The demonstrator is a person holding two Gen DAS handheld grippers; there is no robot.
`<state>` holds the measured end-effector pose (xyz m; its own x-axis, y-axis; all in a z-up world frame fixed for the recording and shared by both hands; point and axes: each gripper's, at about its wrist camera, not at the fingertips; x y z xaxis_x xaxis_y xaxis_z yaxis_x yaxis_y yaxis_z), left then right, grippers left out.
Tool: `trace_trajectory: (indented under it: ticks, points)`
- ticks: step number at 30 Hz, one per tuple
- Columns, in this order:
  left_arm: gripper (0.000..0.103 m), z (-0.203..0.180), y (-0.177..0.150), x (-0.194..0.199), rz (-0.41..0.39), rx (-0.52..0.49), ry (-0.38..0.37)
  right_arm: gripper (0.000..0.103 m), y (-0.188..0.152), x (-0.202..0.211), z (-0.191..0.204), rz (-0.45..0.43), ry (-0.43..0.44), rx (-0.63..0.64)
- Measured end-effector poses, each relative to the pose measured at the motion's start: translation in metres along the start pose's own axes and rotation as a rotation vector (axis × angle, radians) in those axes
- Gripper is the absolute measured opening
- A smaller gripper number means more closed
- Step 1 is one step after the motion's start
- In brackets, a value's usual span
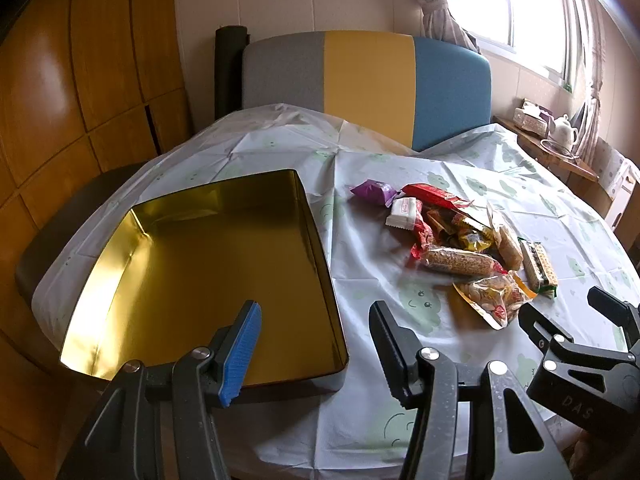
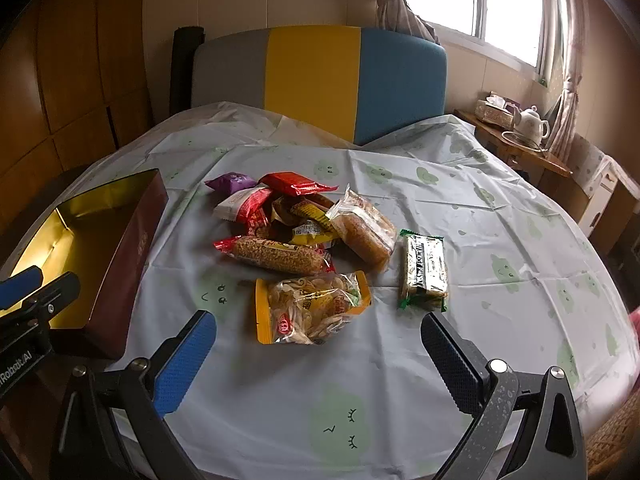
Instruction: Organize snacks
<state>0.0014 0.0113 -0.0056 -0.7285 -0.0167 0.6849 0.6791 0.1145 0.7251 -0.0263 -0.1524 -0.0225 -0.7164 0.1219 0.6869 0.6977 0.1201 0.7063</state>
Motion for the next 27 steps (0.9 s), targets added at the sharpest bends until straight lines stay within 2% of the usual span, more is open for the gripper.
trace_trajectory:
  ticks: [27]
  points:
    - [0.057,-0.0023,-0.0004,0.0034,0.001,-0.010,0.005,0.103,0.0010,0.0048,-0.0033,-0.025,-0.003,-0.008]
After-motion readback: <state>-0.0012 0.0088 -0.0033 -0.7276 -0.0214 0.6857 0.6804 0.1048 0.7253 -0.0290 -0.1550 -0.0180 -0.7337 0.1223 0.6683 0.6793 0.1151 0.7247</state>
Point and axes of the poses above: each gripper's, at about its wrist camera, not at the fingertips, and x roughly against the way its jaws point, z to its left, y to its top, and after that the axes turned 8 degrees about x, right-handed
